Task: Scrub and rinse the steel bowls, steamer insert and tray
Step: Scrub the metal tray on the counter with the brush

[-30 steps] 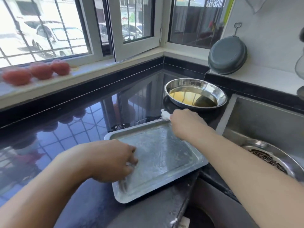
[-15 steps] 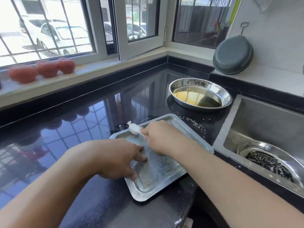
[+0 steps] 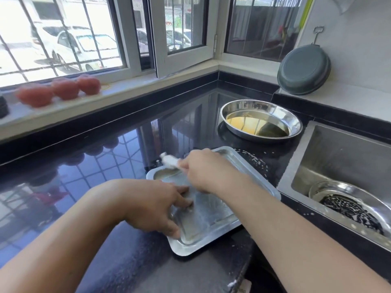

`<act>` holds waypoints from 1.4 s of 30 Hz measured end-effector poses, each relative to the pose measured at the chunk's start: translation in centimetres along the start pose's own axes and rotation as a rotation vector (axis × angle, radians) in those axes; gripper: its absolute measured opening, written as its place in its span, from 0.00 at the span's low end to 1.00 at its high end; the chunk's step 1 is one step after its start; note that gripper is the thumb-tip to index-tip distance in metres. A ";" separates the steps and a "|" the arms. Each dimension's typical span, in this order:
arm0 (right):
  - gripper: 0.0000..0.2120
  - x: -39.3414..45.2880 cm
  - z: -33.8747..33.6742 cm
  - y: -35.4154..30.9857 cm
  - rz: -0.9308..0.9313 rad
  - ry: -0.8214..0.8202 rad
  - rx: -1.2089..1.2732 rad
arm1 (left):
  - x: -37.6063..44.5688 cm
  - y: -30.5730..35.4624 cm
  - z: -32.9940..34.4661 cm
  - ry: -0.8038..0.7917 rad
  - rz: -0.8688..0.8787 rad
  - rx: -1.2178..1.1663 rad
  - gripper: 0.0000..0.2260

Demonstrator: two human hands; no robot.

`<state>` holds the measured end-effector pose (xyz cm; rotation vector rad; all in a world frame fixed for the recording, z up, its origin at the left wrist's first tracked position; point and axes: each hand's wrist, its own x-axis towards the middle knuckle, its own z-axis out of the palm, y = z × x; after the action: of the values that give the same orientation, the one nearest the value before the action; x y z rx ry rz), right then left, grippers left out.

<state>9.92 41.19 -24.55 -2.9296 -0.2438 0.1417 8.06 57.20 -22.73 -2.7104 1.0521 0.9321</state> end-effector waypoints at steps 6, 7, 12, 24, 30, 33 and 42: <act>0.16 0.0 -0.7 0.7 0.036 -0.011 -0.016 | 0.0 0.0 0.0 0.001 -0.014 -0.007 0.36; 0.16 -0.5 -1.2 2.0 0.107 0.024 -0.063 | 0.0 0.0 -0.1 0.002 -0.013 -0.002 0.36; 0.19 -2.9 -3.1 8.3 0.395 0.052 -0.115 | 0.0 0.1 -0.1 -0.003 -0.029 -0.005 0.37; 0.16 -7.4 -4.2 12.6 0.182 -0.150 -0.277 | 0.3 0.2 -0.2 -0.011 -0.027 0.002 0.37; 0.14 -8.6 -7.9 15.6 0.026 -0.372 -0.286 | 0.4 0.3 -0.3 -0.011 -0.034 0.016 0.37; 0.13 -8.5 -6.6 14.1 -0.076 -0.409 -0.230 | 0.5 0.3 -0.3 -0.009 -0.037 0.015 0.37; 0.12 -12.2 -5.6 14.1 -0.017 -0.261 -0.225 | 0.4 0.3 -0.3 -0.025 -0.039 0.015 0.38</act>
<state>0.72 24.40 -20.97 -3.1264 -0.3432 0.5284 8.26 56.66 -22.69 -2.6898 0.9946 0.9461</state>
